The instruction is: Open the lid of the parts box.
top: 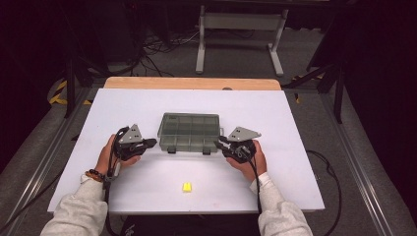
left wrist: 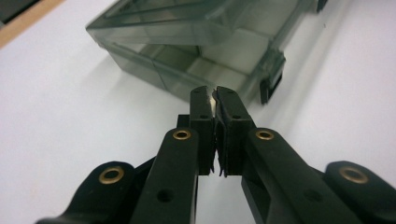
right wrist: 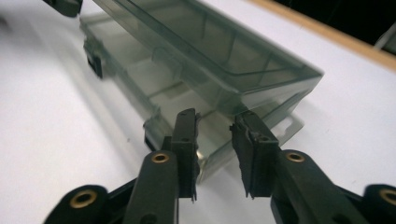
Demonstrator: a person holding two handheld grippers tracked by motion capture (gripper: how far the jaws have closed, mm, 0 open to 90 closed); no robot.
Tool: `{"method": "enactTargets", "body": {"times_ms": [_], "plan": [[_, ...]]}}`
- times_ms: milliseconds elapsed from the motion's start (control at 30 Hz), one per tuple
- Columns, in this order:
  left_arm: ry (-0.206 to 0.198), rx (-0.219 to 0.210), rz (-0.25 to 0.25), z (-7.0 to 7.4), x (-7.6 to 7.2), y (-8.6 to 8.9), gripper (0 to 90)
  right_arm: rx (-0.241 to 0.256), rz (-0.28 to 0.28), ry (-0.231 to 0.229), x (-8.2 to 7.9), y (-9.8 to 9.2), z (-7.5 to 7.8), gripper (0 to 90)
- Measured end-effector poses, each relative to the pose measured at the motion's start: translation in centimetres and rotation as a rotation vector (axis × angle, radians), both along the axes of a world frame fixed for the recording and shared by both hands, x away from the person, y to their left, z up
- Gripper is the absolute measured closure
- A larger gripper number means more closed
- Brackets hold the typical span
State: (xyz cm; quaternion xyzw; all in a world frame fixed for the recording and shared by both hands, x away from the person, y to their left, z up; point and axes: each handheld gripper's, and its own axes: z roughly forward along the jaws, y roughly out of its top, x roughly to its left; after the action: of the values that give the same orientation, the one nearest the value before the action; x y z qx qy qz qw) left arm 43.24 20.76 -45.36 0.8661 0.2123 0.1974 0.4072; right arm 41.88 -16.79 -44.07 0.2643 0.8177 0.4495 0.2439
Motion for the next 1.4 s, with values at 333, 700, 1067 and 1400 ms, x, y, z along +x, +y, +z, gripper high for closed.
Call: {"method": "enactTargets", "body": {"times_ms": [333,700,1067,1400], "plan": [[-0.074,-0.062,0.051,0.8,1.4,-0.9,89.9,-0.023,-0.052,-0.102,0.0,0.4,0.4,90.0],[-0.092,-0.078,0.108,1.0,2.0,-1.0,81.6,-0.034,-0.15,-0.152,0.8,0.5,0.4,77.1],[-0.165,-0.044,0.139,2.3,2.4,-1.9,69.3,-0.088,-0.128,-0.229,1.1,0.8,1.3,72.5],[-0.221,-0.028,0.131,3.1,1.7,-2.0,75.2,-0.117,-0.102,-0.26,1.2,1.0,2.2,76.3]]}}
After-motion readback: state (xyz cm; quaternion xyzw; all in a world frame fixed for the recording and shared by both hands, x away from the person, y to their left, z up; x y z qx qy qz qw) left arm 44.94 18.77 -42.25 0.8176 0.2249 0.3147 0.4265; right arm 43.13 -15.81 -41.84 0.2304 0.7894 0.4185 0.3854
